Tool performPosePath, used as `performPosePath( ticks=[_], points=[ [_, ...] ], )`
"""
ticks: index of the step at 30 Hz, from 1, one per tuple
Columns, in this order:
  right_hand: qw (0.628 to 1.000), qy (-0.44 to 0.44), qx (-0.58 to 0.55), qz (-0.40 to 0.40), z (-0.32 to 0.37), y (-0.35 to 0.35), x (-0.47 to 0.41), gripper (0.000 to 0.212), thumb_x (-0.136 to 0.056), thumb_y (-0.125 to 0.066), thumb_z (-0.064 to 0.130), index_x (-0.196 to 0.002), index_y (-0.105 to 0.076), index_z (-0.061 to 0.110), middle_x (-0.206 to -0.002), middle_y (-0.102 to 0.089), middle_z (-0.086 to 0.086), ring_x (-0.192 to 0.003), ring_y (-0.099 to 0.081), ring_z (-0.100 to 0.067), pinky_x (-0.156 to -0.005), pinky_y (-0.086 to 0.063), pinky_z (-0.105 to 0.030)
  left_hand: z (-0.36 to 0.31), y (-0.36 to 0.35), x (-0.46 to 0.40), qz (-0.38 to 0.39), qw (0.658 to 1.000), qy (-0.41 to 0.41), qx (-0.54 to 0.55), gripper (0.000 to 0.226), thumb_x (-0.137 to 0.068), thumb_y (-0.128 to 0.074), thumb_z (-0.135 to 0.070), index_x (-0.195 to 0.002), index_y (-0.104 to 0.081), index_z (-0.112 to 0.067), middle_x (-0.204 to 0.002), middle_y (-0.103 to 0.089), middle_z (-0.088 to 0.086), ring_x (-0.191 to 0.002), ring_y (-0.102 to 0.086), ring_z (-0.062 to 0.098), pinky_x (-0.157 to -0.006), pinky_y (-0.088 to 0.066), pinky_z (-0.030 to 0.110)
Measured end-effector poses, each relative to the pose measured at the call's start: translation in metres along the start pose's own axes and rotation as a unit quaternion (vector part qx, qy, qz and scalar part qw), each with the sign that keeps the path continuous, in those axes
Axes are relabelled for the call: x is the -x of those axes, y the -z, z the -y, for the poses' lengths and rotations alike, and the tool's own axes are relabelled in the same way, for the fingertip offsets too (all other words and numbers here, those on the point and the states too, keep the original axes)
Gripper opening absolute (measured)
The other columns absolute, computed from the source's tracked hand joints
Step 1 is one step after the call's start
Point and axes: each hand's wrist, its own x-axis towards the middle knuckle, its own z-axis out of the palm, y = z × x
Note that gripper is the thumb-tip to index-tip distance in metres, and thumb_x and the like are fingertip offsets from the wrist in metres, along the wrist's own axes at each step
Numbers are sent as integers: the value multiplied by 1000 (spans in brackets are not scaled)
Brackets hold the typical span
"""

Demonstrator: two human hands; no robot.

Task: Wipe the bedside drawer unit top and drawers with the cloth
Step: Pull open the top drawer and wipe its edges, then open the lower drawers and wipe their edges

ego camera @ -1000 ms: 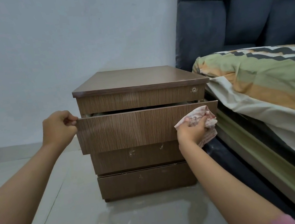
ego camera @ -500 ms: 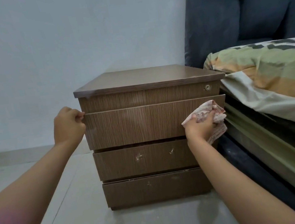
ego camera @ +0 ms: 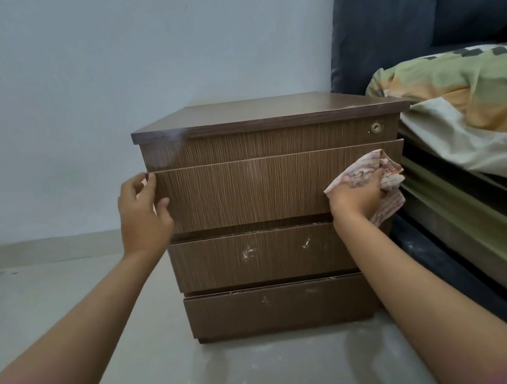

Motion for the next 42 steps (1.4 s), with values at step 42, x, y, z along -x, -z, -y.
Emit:
performPosePath(
  ticks=[42],
  points=[
    [914,230,204,264,-46,-24,148,58,-96,-50,18,-147,-25,27,-147,-36,-9,-132,-38,-28,-101,-42,-43,40,16,54,202,955,205,71,10,-79,-69,-5,-86,-72,-11,-77,-65,0,-70,-56,4,-61,-37,11]
  ],
)
